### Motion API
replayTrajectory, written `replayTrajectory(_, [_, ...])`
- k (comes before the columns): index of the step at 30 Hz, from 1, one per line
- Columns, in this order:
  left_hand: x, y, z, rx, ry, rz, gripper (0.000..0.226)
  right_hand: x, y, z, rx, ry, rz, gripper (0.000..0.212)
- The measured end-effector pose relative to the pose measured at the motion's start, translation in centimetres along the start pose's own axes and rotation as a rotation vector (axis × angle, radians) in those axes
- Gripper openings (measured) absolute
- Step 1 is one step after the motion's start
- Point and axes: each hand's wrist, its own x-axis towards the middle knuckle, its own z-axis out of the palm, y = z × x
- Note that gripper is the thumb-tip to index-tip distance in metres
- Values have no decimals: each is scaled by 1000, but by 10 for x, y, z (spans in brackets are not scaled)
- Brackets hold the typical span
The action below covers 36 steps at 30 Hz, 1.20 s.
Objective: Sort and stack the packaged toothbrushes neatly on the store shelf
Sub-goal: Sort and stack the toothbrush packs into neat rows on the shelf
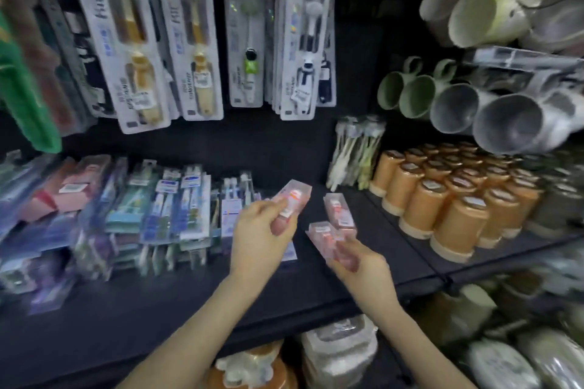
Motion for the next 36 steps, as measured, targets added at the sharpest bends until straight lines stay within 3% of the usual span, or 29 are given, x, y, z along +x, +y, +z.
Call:
replayTrajectory(4, [7, 1, 51, 194, -140, -30, 27, 21, 9, 11, -325, 33, -116, 34])
replayTrajectory(6, [14, -1, 66, 310, -289, -71, 38, 27, 13, 10, -395, 86, -195, 39])
replayTrajectory(9, [21, -2, 77, 470, -590, -47, 57, 36, 34, 5, -388, 80, -235, 51])
replayTrajectory(12, [25, -6, 75, 481, -715, 18, 42, 46, 59, 0, -325, -85, -193, 59])
replayTrajectory(14, [30, -9, 72, 507, -769, 75, 47, 58, 67, -2, -192, -183, -162, 59])
replayTrajectory(18, [46, -20, 72, 582, -743, 190, 54, 84, 71, -2, -67, -248, -112, 60])
replayTrajectory(23, [56, -37, 82, 552, -677, 194, 59, 107, 71, 10, -27, -255, -132, 58])
replayTrajectory(27, [63, -47, 87, 571, -594, 230, 59, 118, 70, 16, -111, -193, -165, 55])
replayTrajectory(33, [66, -56, 85, 619, -626, 223, 62, 112, 69, 12, -178, -56, -246, 36])
replayTrajectory(36, [63, -49, 78, 568, -628, 243, 63, 106, 61, 6, -297, -31, -260, 39])
